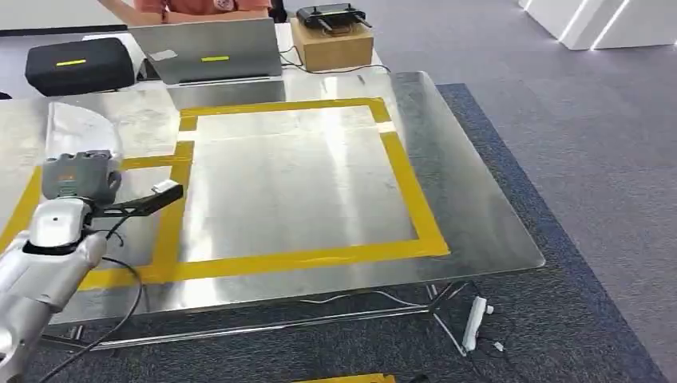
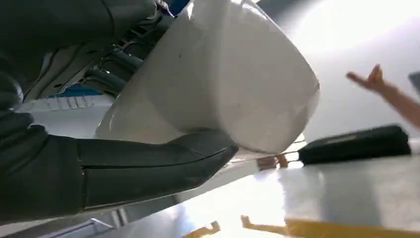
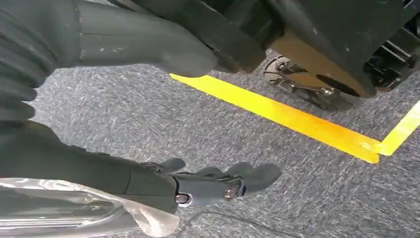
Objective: Take the parts from the cabinet and place them on the table.
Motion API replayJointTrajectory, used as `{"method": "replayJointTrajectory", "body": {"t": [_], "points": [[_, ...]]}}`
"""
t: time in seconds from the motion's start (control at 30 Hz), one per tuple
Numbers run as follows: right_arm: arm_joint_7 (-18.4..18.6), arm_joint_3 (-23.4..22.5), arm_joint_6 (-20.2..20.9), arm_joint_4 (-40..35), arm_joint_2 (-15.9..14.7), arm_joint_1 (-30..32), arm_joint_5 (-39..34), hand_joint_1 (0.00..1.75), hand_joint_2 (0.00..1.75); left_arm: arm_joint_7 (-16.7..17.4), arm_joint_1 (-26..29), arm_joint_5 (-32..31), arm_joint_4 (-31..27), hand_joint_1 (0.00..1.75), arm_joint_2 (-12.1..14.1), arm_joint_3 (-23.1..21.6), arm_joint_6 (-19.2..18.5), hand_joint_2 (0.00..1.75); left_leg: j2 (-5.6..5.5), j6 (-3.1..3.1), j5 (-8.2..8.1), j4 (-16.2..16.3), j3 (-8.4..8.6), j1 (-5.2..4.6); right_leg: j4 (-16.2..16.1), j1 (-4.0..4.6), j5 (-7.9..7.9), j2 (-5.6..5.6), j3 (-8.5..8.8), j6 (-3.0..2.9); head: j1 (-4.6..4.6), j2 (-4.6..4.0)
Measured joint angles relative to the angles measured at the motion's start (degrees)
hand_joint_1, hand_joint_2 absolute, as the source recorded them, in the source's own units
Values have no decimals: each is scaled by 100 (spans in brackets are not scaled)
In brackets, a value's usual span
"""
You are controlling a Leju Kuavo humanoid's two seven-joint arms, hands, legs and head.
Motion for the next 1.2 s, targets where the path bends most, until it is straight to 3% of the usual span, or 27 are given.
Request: {"method": "replayJointTrajectory", "body": {"t": [0.33, 0.47, 0.8, 1.2], "points": [[-2, 0, -4, 0, 0, 7, -57, 0, 175, 146, -193, 70, 177, 175, 201, -280, -745, 175, 2, 1, 0, 0, -1, 0, 0, 0, 0, 1, -2, 0, 2, 0], [-55, -7, -35, 0, 0, 53, -157, 0, 175, 83, -91, 315, -141, 175, 369, -398, -1011, 175, 2, 0, 0, -1, -1, 1, 1, 0, -1, 1, -1, 0, 2, 0], [-129, -57, -129, 2, 0, 186, -277, 0, 175, -179, 1075, 1132, -2053, 175, 1224, -363, -948, 175, 21, -1, -7, -3, -3, 1, 1, 1, -11, 13, -12, -9, 2, 0], [-111, -59, -146, 2, 0, 200, -275, 0, 175, -186, 1575, 1250, -2685, 175, 1591, -227, -878, 175, 32, -1, -7, -4, 1, 0, 3, 0, -7, 31, -6, -8, 2, 0]]}}
